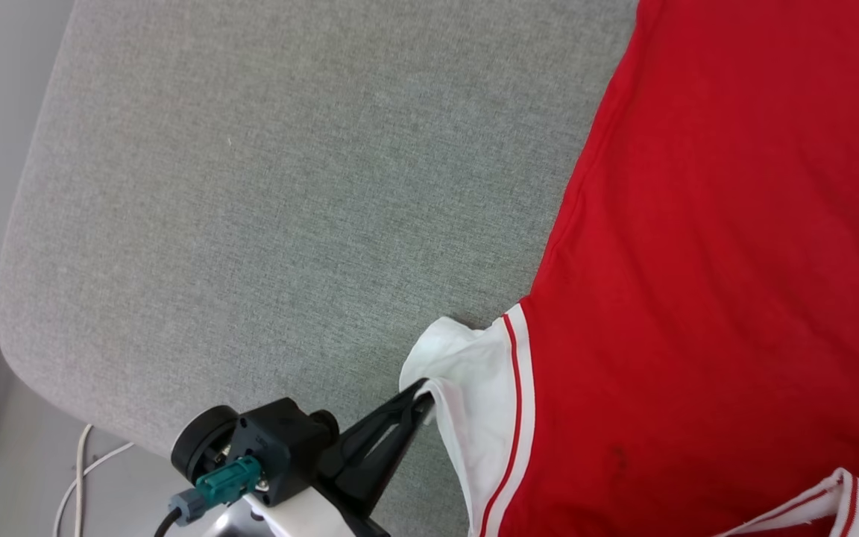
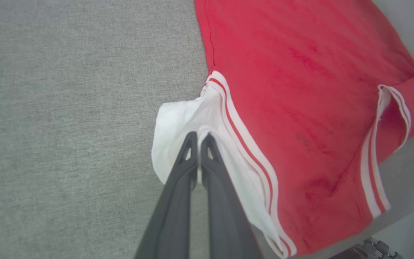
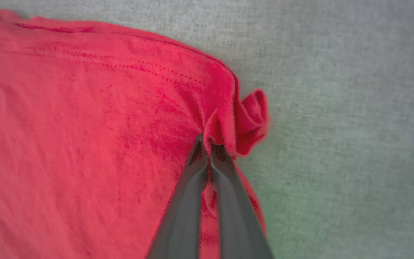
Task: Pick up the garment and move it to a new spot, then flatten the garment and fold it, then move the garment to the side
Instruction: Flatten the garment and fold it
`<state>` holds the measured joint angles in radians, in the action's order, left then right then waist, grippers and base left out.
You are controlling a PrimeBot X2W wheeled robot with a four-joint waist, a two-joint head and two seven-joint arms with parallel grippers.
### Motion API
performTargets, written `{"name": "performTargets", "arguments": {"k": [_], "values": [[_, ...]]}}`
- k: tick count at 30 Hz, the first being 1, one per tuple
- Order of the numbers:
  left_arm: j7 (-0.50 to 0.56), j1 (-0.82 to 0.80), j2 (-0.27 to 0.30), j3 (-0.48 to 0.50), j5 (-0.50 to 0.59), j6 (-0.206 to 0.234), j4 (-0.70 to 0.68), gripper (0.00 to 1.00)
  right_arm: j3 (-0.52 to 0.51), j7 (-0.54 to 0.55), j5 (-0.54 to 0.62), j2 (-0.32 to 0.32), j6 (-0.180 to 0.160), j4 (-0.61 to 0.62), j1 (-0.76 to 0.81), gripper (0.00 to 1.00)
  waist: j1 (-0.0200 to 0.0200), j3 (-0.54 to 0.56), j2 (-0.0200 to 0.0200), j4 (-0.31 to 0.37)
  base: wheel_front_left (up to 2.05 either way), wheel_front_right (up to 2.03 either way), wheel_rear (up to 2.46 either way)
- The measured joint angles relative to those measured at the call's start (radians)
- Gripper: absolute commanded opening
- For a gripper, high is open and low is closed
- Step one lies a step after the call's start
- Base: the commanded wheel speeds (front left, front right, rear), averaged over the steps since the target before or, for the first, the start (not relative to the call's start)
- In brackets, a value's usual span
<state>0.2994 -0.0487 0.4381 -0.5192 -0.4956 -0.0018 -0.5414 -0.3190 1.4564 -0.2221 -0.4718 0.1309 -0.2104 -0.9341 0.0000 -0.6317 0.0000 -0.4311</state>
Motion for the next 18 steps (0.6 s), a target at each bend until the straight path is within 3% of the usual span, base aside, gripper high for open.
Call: {"name": "performTargets", "arguments": {"k": [7,18], "values": [[-0.002,-0.003,0.006,0.007,-0.001,0.003,0.024,0.0,0.02,-0.013,-0.03,0.007,0.0,0.004,0.111,0.0,0.0,0.066,0.0,0.034,0.0,0.0,0.0],[-0.006,0.025,0.021,0.045,-0.031,0.034,0.086,0.0,0.083,-0.057,-0.154,0.015,0.0,0.044,0.382,0.0,-0.0001,0.218,0.0,0.145,0.0,0.0,0.0]]}}
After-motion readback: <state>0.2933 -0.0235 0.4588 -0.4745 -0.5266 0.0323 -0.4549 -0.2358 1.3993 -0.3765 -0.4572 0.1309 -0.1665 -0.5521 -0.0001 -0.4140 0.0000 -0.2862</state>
